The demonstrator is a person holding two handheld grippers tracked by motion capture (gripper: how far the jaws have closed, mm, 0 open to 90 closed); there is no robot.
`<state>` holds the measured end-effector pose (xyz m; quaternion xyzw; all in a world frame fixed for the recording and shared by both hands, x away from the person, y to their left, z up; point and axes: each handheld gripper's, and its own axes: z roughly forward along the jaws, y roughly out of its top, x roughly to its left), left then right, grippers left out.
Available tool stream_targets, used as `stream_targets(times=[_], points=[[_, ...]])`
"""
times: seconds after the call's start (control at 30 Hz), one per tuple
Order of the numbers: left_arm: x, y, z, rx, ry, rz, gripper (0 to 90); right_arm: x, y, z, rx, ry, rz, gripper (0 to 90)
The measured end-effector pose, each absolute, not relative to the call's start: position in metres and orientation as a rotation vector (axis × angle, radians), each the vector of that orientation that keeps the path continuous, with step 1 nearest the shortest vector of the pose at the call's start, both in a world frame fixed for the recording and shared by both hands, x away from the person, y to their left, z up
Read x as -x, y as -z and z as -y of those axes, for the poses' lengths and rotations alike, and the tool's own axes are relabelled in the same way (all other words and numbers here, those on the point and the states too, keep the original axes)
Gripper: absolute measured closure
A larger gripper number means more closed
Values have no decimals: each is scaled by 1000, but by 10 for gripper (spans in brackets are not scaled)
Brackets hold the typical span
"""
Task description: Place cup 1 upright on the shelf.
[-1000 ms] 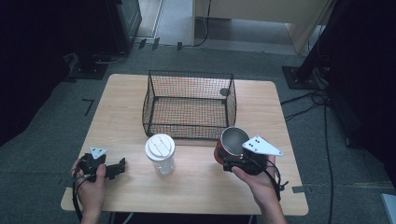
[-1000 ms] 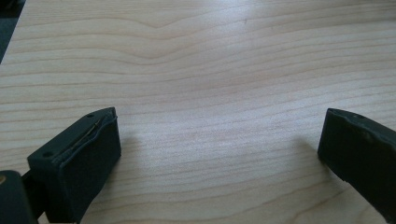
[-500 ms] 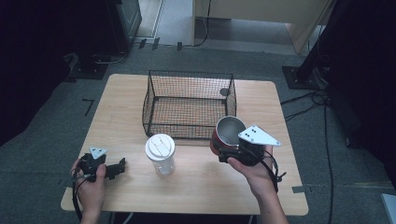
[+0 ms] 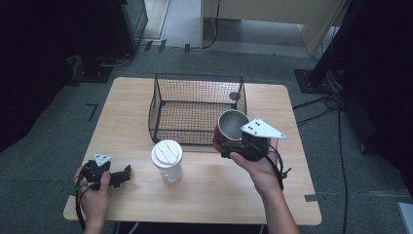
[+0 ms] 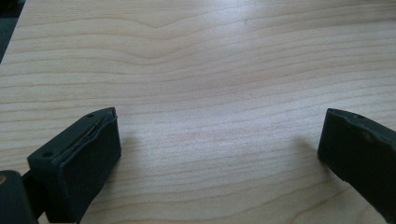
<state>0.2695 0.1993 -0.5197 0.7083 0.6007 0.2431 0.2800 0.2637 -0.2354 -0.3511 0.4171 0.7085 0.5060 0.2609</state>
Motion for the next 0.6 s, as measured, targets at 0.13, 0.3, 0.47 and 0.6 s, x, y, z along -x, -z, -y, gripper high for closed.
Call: stream_targets(times=[0.13,0.3,0.47,0.6], points=[[-270,520,-199,-1900,-652,-1610,1,-274,346,228,-1121,-1362,-1919,76],[-270,520,-199,-1900,-652,-1610,1,-284,342,221,-1118,-1360,-1914,76],[-270,520,-199,-1899,-652,-1610,1,-291,340,217,-1121,-1362,-1910,76],[-270,520,-199,-1899,-652,-1610,1,-299,339,214,-1125,-1352,-1907,77]])
